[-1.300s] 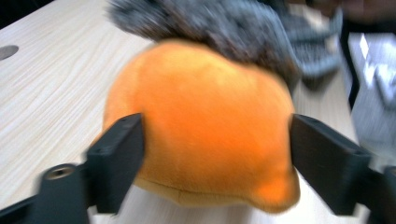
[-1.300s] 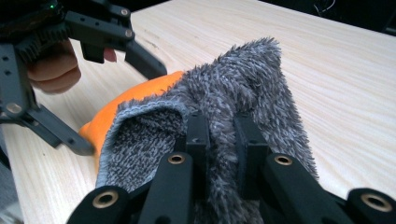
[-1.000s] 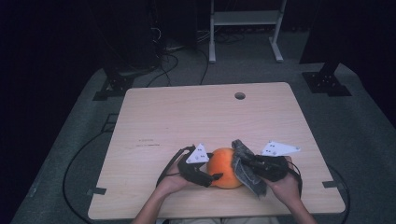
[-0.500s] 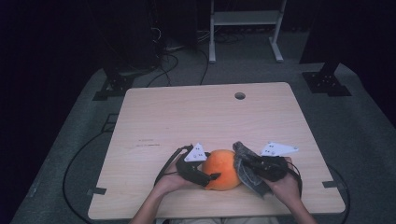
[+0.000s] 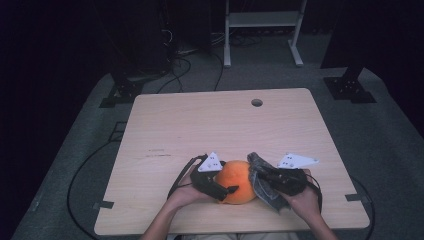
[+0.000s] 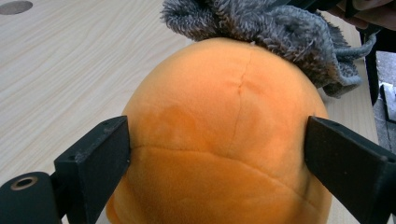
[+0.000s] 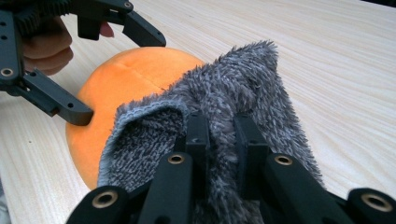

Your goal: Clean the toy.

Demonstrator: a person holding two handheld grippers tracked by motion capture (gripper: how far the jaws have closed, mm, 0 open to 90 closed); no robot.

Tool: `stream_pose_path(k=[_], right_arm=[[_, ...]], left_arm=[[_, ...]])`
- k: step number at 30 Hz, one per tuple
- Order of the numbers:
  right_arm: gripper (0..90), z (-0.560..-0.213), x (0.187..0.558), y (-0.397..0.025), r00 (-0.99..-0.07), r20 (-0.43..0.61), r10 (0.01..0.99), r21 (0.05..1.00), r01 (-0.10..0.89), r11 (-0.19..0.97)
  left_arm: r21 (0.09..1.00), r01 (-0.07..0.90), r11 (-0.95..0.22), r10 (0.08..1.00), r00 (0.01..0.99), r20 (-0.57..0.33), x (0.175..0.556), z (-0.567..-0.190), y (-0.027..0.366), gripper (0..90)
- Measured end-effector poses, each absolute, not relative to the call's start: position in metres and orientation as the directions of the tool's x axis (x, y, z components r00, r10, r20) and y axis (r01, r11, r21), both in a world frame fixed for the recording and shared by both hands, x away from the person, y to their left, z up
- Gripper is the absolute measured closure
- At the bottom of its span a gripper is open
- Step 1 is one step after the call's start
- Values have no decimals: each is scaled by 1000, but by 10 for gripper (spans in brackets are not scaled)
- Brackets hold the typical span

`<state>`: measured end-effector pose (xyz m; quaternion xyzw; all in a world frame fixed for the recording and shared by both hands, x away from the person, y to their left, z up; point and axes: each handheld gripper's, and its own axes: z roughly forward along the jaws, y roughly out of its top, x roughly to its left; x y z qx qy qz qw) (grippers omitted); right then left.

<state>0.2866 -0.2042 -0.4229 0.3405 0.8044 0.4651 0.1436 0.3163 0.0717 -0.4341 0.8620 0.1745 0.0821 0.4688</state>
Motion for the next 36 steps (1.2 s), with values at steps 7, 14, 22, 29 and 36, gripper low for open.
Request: stream_pose_path(k=[7, 14, 22, 29, 36], right_arm=[[775, -423, 287, -205, -727, 90, 681, 846, 416, 333], [776, -422, 285, -205, -715, 68, 696, 848, 409, 337], [777, -419, 285, -208, -706, 75, 704, 859, 404, 314], [776, -420, 280, -196, -735, 53, 676, 861, 377, 342], [776, -413, 278, -194, -737, 44, 675, 881, 347, 322]], left_arm=[[824, 285, -490, 408, 910, -72, 321, -439, 67, 0], [854, 113, -508, 366, 926, 95, 308, -431, 66, 262], [861, 93, -499, 372, 921, 116, 310, -432, 60, 116], [858, 165, -487, 411, 910, 59, 314, -436, 64, 106], [844, 116, -523, 376, 920, 107, 308, -439, 62, 203]])
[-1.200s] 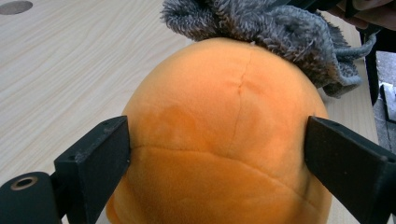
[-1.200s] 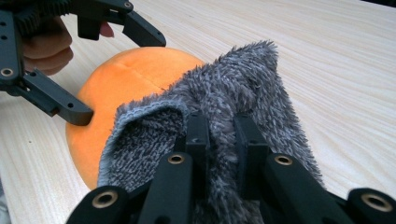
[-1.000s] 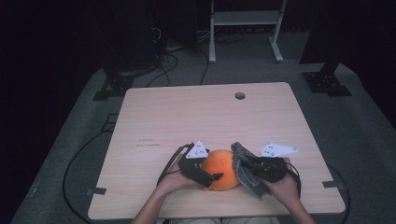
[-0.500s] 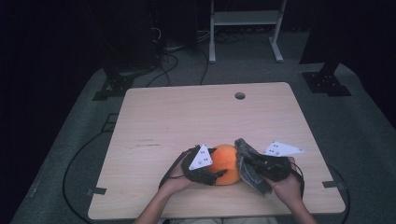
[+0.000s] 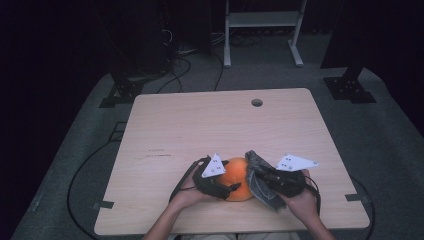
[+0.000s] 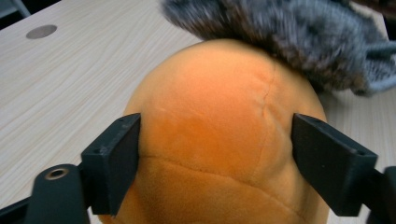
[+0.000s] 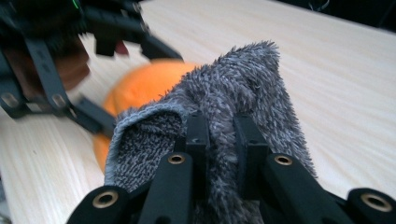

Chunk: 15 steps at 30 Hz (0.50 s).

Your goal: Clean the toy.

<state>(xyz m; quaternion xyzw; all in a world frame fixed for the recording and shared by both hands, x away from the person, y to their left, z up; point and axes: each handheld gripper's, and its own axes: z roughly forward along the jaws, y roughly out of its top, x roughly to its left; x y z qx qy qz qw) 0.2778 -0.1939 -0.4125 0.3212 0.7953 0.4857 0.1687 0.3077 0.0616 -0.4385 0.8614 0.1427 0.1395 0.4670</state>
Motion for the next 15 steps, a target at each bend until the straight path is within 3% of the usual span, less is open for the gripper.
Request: stream_pose_path(k=[3, 6, 8, 15], right_arm=[[776, -412, 276, -186, -755, 39, 655, 882, 334, 332], [776, -415, 276, -183, -762, 39, 647, 880, 332, 339], [776, -414, 274, -182, -763, 29, 646, 881, 324, 343], [777, -425, 289, -197, -721, 75, 689, 861, 396, 320]], left_arm=[[835, 94, -542, 349, 929, 122, 304, -436, 59, 202], [869, 148, -473, 369, 929, 43, 311, -428, 64, 95], [854, 168, -493, 397, 917, 49, 313, -430, 63, 77], [845, 184, -501, 412, 910, 47, 315, -439, 68, 170]])
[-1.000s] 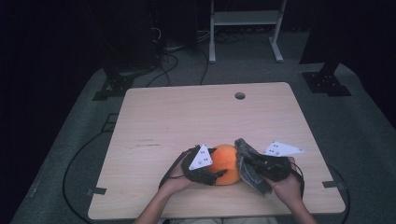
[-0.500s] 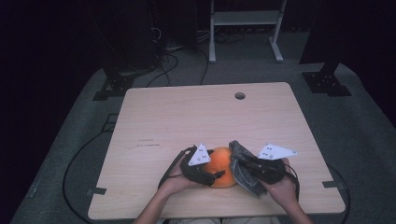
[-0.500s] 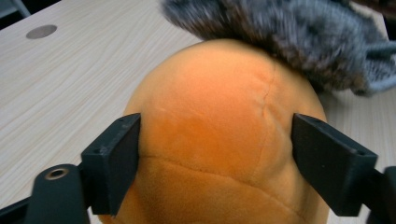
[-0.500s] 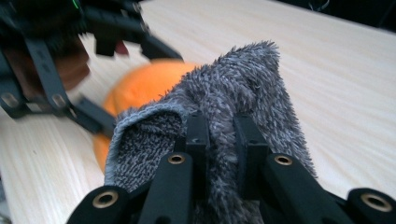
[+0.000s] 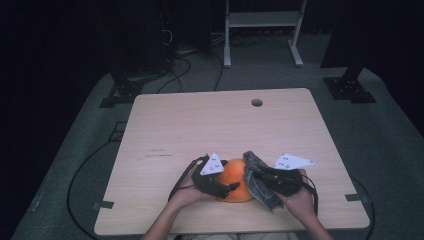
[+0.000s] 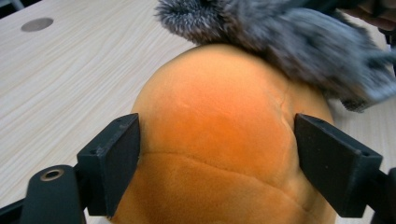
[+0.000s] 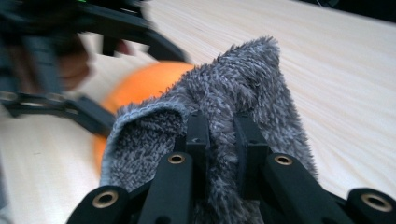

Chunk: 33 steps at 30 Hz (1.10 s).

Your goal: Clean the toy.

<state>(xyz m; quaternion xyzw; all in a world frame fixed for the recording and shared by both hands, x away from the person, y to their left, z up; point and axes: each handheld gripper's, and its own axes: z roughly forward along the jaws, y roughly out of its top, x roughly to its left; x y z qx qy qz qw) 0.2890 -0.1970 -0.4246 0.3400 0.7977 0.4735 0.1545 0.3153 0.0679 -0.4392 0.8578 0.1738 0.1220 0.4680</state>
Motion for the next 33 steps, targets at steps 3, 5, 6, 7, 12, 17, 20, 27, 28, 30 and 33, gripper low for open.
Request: stream_pose_path(k=[3, 5, 6, 7, 12, 17, 20, 27, 28, 30, 33], right_arm=[[778, -430, 297, -210, -670, 118, 733, 835, 467, 292], [778, -427, 295, -212, -664, 121, 738, 844, 461, 276], [777, -424, 292, -211, -677, 129, 725, 857, 444, 262], [777, -420, 289, -208, -695, 131, 706, 869, 423, 255], [776, -427, 288, -196, -729, 81, 679, 853, 404, 331], [777, -434, 302, -214, -658, 113, 744, 808, 497, 316], [777, -423, 295, -210, -697, 128, 706, 851, 443, 283], [777, -430, 298, -205, -711, 143, 688, 830, 465, 308], [776, -431, 299, -207, -698, 140, 702, 823, 476, 309], [776, -432, 301, -212, -688, 148, 710, 820, 487, 301], [777, -429, 299, -214, -699, 175, 693, 840, 474, 266]], left_arm=[[835, 180, -520, 411, 910, 60, 315, -440, 70, 203], [831, 186, -524, 417, 907, 60, 316, -441, 71, 217], [829, 194, -525, 420, 906, 53, 317, -441, 72, 219], [829, 198, -523, 419, 907, 48, 317, -441, 72, 219], [827, 199, -526, 415, 909, 45, 318, -441, 74, 229], [826, 192, -530, 412, 909, 53, 316, -442, 74, 229], [826, 183, -533, 405, 912, 59, 315, -442, 73, 230], [832, 160, -532, 391, 917, 74, 312, -442, 70, 229], [829, 152, -538, 387, 919, 83, 311, -442, 70, 229], [829, 139, -542, 380, 920, 94, 310, -441, 69, 229], [832, 116, -542, 363, 925, 108, 309, -442, 69, 218]])
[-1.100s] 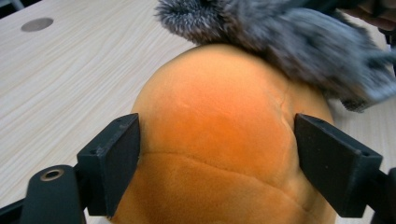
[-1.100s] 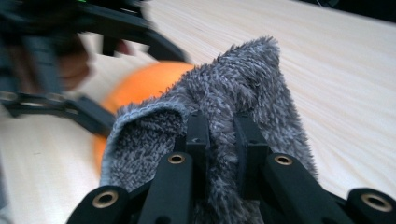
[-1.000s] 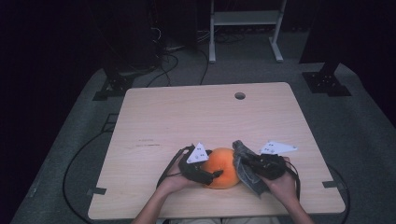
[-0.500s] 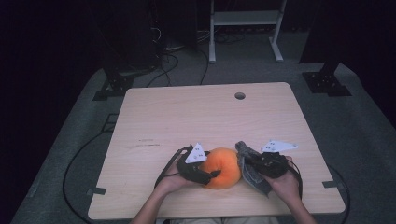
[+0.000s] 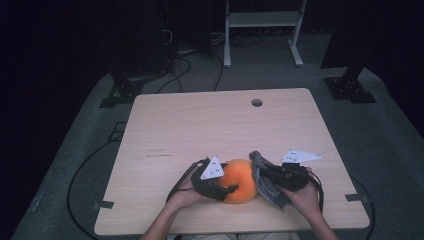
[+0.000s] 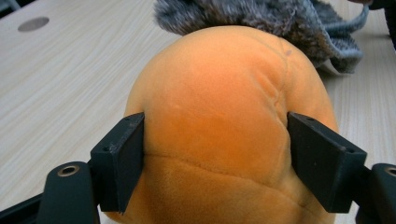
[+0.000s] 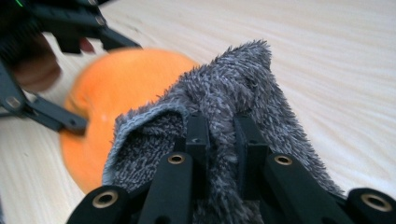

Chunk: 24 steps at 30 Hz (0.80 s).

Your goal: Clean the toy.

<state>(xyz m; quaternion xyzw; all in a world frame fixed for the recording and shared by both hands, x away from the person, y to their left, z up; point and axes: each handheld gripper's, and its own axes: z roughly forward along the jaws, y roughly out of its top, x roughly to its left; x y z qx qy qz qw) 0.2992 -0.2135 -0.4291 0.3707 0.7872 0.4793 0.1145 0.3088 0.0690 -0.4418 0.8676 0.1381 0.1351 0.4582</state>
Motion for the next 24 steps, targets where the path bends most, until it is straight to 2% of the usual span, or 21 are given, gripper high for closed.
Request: stream_pose_path(k=[2, 3, 5, 7, 11, 15, 17, 20, 24], right_arm=[[777, -429, 298, -210, -707, 162, 689, 838, 467, 282], [777, -430, 298, -209, -709, 163, 686, 836, 469, 286], [777, -432, 298, -211, -707, 177, 684, 830, 481, 283], [777, -436, 300, -214, -696, 191, 692, 813, 508, 286], [778, -438, 304, -222, -649, 174, 740, 783, 548, 296], [778, -426, 298, -218, -690, 190, 699, 841, 481, 246], [777, -425, 296, -210, -707, 155, 690, 839, 463, 285], [777, -434, 302, -213, -690, 201, 696, 814, 512, 273], [778, -440, 306, -222, -646, 200, 737, 782, 558, 277]], left_arm=[[838, 121, -532, 367, 925, 100, 311, -439, 70, 158], [839, 151, -522, 385, 920, 74, 314, -437, 70, 96], [825, 201, -528, 412, 910, 42, 318, -437, 69, 48], [825, 209, -525, 407, 913, 27, 318, -440, 68, 68], [820, 162, -548, 381, 922, 72, 312, -440, 66, 130], [817, 124, -563, 352, 931, 101, 308, -440, 65, 153], [815, 126, -566, 349, 932, 98, 308, -440, 65, 154], [815, 142, -561, 354, 932, 81, 310, -440, 67, 163], [815, 148, -560, 357, 931, 76, 310, -440, 68, 162]])
